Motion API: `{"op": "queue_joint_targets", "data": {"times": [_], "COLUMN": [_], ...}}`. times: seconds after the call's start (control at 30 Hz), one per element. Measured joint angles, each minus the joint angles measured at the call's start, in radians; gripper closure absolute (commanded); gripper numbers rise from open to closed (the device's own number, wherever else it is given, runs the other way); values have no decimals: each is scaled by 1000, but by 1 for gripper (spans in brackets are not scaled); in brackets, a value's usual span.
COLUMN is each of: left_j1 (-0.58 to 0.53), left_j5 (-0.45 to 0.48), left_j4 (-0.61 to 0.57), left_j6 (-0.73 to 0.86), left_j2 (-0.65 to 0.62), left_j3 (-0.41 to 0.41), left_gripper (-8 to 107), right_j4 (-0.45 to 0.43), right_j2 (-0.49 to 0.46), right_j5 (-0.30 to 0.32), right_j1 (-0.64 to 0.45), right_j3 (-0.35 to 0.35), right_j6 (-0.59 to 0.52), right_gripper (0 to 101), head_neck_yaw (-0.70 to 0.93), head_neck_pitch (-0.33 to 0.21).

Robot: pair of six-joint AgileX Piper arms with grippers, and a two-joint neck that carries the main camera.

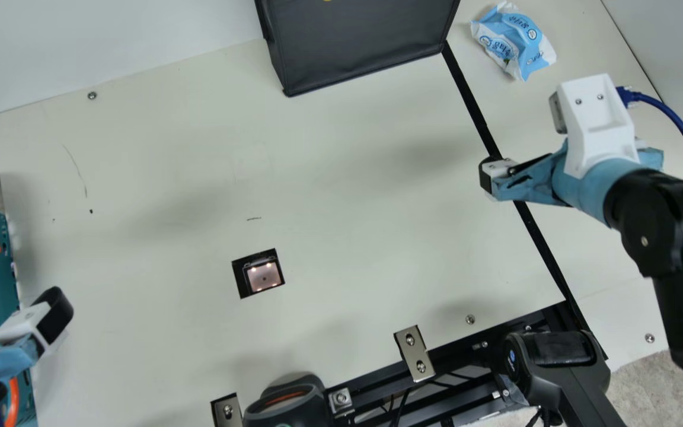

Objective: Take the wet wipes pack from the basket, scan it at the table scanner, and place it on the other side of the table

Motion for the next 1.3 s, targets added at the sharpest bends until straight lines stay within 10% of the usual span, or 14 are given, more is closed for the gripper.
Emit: {"op": "queue_joint_targets", "data": {"times": [0.9, 1.3], "left_j1": [41, 41], "left_j5": [137, 137], "left_j4": [90, 90], "left_j6": [37, 37], "left_j2": [-105, -105], "left_j3": [-269, -269], "left_gripper": [9, 9], "right_j4": [-13, -15], "right_j2": [-120, -124], "right_j5": [290, 297], "right_j1": [307, 309], "right_j3": [-403, -410], "right_j6": [90, 90], "right_gripper": [6, 6], "head_neck_yaw": [344, 345], "head_neck_pitch": [-2, 0]}}
